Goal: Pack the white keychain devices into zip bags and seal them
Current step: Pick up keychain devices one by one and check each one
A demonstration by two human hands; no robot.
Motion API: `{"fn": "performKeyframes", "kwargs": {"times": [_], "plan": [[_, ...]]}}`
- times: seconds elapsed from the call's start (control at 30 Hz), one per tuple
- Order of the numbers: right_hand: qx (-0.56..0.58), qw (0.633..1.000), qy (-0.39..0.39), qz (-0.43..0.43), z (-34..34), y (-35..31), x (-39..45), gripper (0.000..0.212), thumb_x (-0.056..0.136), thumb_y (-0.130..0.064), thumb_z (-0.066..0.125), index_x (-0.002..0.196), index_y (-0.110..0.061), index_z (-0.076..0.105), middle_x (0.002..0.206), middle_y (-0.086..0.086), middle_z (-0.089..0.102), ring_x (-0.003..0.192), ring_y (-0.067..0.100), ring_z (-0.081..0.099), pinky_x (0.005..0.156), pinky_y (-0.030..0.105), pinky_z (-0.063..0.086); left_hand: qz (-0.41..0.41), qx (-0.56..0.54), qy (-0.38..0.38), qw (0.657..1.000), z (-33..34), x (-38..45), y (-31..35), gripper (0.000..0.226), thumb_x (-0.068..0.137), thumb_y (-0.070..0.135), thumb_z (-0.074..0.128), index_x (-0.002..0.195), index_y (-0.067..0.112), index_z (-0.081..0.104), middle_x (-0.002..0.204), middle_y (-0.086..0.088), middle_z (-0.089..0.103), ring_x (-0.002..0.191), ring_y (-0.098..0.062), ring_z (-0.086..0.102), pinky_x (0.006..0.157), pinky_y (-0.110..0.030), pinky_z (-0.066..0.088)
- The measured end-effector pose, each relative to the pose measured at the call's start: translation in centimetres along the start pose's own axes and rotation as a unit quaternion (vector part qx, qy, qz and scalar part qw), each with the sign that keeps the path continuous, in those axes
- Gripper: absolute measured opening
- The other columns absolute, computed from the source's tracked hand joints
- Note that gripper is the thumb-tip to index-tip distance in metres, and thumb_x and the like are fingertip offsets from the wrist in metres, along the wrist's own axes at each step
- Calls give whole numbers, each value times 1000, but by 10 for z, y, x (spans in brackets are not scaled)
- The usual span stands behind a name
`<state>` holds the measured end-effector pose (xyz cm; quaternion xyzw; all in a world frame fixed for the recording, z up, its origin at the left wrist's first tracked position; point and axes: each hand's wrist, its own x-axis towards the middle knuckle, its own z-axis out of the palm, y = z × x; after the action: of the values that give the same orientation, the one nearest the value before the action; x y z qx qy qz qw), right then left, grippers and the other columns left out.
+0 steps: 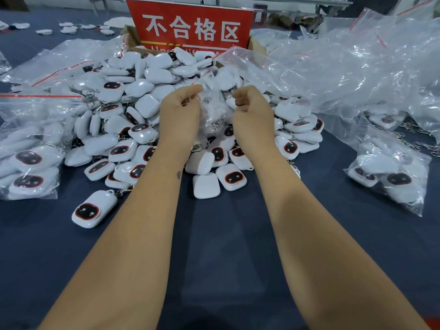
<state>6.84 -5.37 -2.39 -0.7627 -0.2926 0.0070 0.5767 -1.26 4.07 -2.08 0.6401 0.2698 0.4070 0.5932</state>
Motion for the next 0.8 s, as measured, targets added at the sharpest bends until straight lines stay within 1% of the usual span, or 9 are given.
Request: {"fn": "performKeyframes", "kwargs": {"times": [0.07, 0.1, 0.2, 0.3, 0.4, 0.53, 0.6, 0.7, 0.8], "plan": [[-133, 989, -49, -46, 1, 5, 0, 39, 87, -1, 52, 122, -15, 60, 127, 4, 57, 116, 21, 51, 96, 33, 43, 11, 11, 4, 1000, 0, 0, 0, 39, 90, 0, 53, 125, 16, 63, 89, 9, 55, 54, 10, 50, 58, -8, 44], [-198, 975, -74, -70, 3, 7, 0, 37, 86, -3, 54, 121, -13, 60, 128, 6, 56, 120, 26, 48, 99, 36, 40, 14, 12, 6, 1000, 0, 0, 0, 41, 89, 2, 58, 128, 16, 61, 93, 9, 54, 62, 9, 52, 63, -10, 46], [-312, 939, -106, -97, 5, 8, -4, 27, 82, -8, 55, 109, -11, 56, 123, 7, 52, 117, 29, 43, 88, 33, 31, 16, 19, 4, 1000, 0, 0, 0, 45, 87, 7, 67, 131, 16, 59, 98, 10, 54, 86, -6, 55, 86, -24, 53], [-331, 935, -92, -91, 6, 9, -4, 30, 85, -14, 57, 115, -12, 57, 122, 7, 51, 116, 29, 41, 85, 32, 27, 16, 20, 1, 1000, 0, -1, 0, 46, 87, 8, 69, 131, 17, 59, 98, 12, 53, 85, -5, 55, 86, -23, 53], [-334, 936, -77, -86, 5, 8, -3, 22, 86, -18, 58, 107, -12, 59, 118, 9, 51, 113, 29, 44, 84, 33, 29, 32, 29, -2, 999, -2, 0, 0, 44, 88, 9, 68, 130, 19, 59, 99, 13, 53, 79, 1, 54, 75, -11, 50], [-333, 937, -62, -87, 4, 7, -1, 9, 87, -13, 52, 91, -15, 60, 106, 11, 57, 105, 31, 51, 77, 31, 31, 44, 40, 3, 998, 0, 0, -2, 37, 90, 12, 68, 125, 22, 62, 96, 14, 53, 76, -1, 52, 75, -14, 51], [-321, 942, -58, -81, 4, 7, 1, 12, 93, -13, 49, 90, -14, 60, 103, 10, 54, 97, 27, 49, 79, 34, 36, 54, 43, 11, 998, 0, 0, -3, 32, 90, 13, 68, 120, 24, 64, 93, 14, 52, 75, -1, 50, 72, -11, 49], [-227, 972, -29, -50, 4, 6, 0, 25, 101, -18, 43, 78, -16, 49, 89, 6, 49, 82, 23, 44, 74, 34, 36, 65, 43, 13, 997, 0, 0, -4, 27, 90, 12, 68, 111, 28, 64, 93, 12, 52, 77, -2, 50, 75, -12, 49], [-84, 996, 28, 0, 1, 1, -3, 23, 104, -21, 40, 92, -11, 57, 84, -1, 56, 78, 17, 52, 72, 34, 41, 74, 46, 14, 996, 0, -1, -4, 25, 89, 11, 68, 104, 30, 65, 93, 10, 53, 75, 1, 49, 71, -6, 45]]}}
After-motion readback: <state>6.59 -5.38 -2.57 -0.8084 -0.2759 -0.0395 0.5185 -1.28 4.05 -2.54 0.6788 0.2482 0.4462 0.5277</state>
